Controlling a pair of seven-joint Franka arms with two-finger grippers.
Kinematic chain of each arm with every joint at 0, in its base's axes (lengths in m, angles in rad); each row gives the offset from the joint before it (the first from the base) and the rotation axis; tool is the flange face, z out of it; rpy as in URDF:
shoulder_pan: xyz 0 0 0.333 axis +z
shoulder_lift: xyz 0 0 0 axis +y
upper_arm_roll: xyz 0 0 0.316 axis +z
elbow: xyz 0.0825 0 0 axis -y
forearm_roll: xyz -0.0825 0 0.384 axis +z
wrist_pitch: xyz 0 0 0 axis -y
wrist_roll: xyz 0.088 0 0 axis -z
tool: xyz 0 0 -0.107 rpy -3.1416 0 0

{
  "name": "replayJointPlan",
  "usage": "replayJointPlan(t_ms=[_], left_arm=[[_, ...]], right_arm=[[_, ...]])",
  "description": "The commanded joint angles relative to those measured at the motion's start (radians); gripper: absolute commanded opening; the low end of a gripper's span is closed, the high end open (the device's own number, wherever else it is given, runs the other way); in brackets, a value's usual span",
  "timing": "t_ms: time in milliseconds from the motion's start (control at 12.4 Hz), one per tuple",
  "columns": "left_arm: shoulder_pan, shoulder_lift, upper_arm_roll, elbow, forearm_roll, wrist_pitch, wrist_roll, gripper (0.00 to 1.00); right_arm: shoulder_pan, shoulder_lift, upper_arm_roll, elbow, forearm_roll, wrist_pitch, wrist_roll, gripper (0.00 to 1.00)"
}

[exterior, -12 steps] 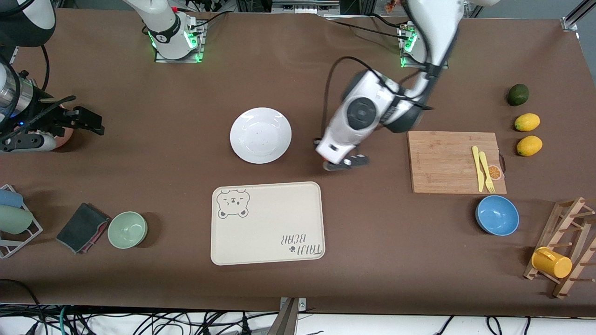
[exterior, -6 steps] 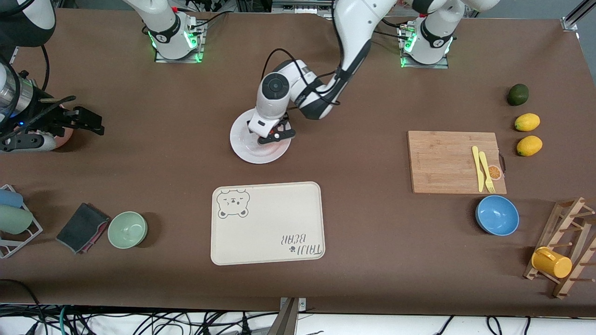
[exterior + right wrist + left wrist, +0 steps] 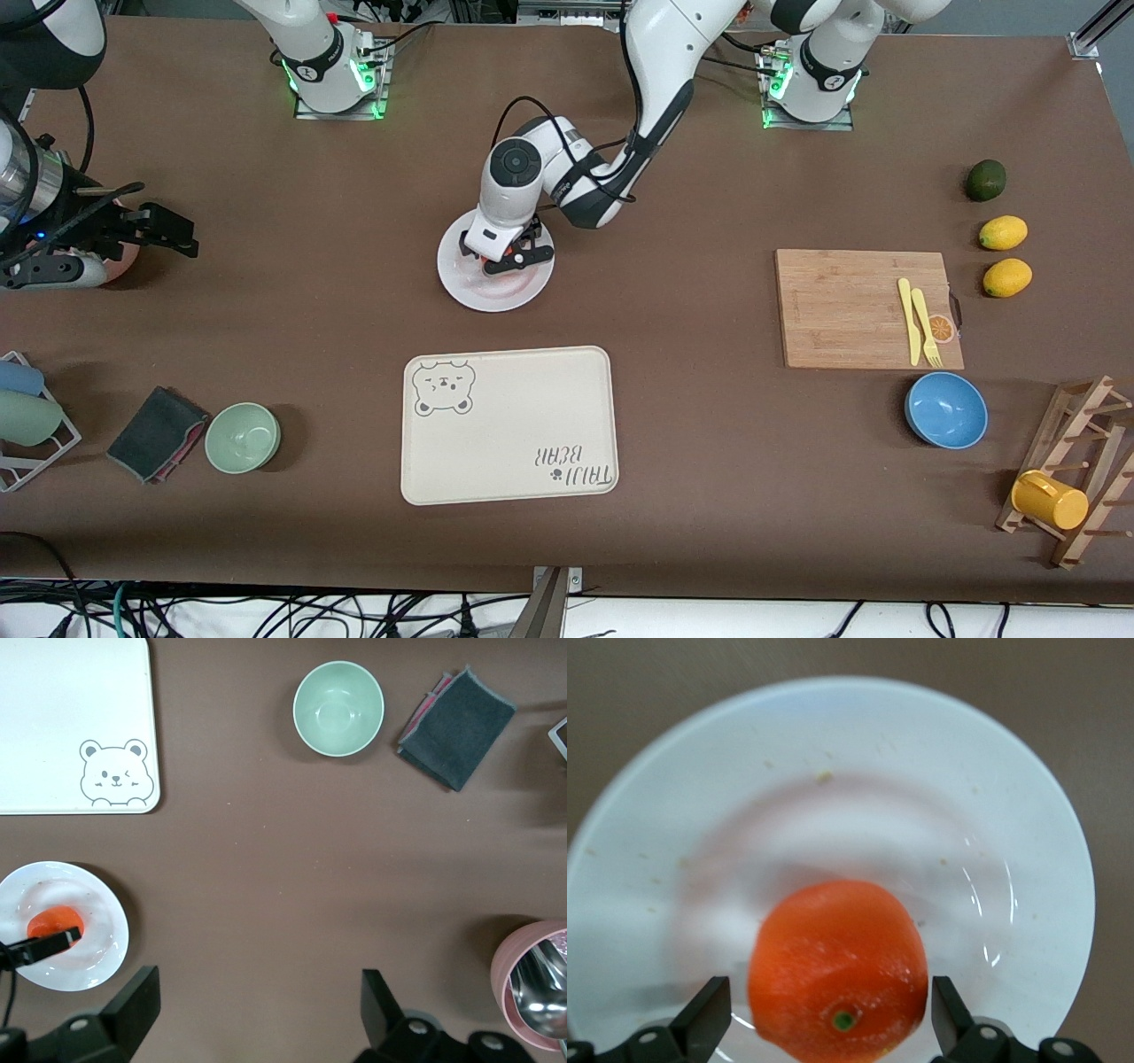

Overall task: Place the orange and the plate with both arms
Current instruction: 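Carry the orange with the left gripper over the white plate, then lower the orange onto the plate and open the left gripper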

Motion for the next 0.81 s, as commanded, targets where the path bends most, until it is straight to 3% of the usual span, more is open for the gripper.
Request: replayJointPlan(t_ms=[0, 485, 727], left_arm=[[0.092, -0.101, -0.010, 0.006, -0.019, -0.212, 0.032, 1.00], [0.456, -0.233, -0.013, 0.005, -0.037, -0.585, 0.521, 1.00], [0.640, -0.256, -0.007, 0.002, -0.022, -0.696, 0.808, 1.00]], right_arm=[[0.001, 0.004, -0.002, 0.019, -0.004, -0.007, -0.002, 1.00], [0.004, 0.003, -0.002, 0.019, -0.004, -0.007, 0.003, 1.00], [0.006, 0.004, 0.000, 0.019, -0.004, -0.007, 0.011, 1.00]])
